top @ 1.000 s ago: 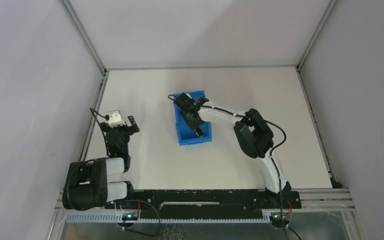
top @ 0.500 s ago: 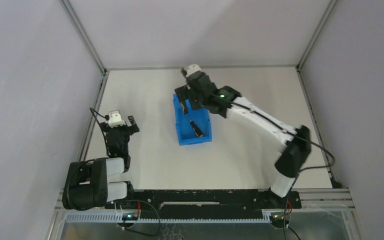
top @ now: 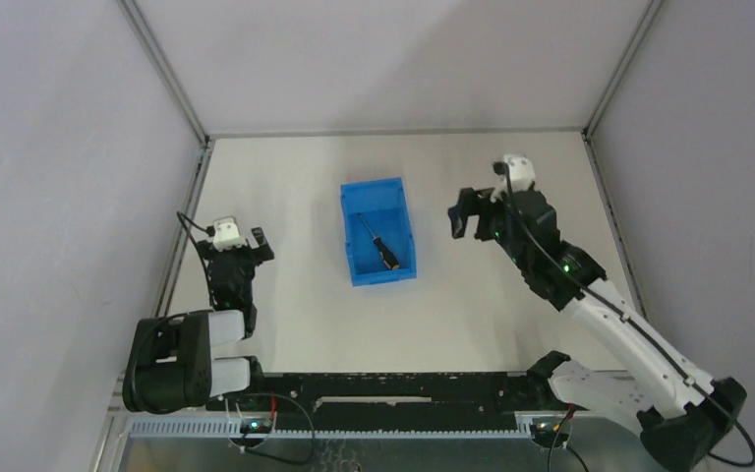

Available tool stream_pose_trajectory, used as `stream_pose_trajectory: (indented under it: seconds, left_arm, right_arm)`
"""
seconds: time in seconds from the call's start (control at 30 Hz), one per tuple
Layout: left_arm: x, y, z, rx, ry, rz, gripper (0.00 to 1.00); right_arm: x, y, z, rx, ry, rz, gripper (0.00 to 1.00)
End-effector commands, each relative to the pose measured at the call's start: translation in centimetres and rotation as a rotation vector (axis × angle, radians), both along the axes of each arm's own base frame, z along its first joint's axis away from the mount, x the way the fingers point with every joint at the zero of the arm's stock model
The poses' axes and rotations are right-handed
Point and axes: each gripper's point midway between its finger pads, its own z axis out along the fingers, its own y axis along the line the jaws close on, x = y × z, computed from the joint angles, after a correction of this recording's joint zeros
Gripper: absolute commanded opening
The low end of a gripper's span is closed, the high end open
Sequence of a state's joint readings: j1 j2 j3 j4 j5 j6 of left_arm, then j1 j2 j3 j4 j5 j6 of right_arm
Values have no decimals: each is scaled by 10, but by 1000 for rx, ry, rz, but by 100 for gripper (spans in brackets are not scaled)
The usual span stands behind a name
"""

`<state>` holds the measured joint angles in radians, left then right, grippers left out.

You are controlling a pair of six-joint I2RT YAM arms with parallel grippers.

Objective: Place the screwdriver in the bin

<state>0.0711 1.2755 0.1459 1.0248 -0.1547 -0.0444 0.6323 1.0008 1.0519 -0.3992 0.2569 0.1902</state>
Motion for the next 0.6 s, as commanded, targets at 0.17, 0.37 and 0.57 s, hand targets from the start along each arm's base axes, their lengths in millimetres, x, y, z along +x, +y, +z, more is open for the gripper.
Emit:
stream_pose_trajectory:
  seconds: [0.17, 0.37, 0.57]
  left_arm:
    - [13, 2, 33, 23, -97, 3, 100]
    - [12, 1, 33, 23, -95, 2, 100]
    - [13, 1, 33, 22, -95, 2, 100]
  right_arm:
    - [-17, -63, -103, 145, 44, -269, 100]
    - [-25, -77, -163, 201, 110, -351, 100]
    - [-25, -76, -174, 200, 135, -359, 100]
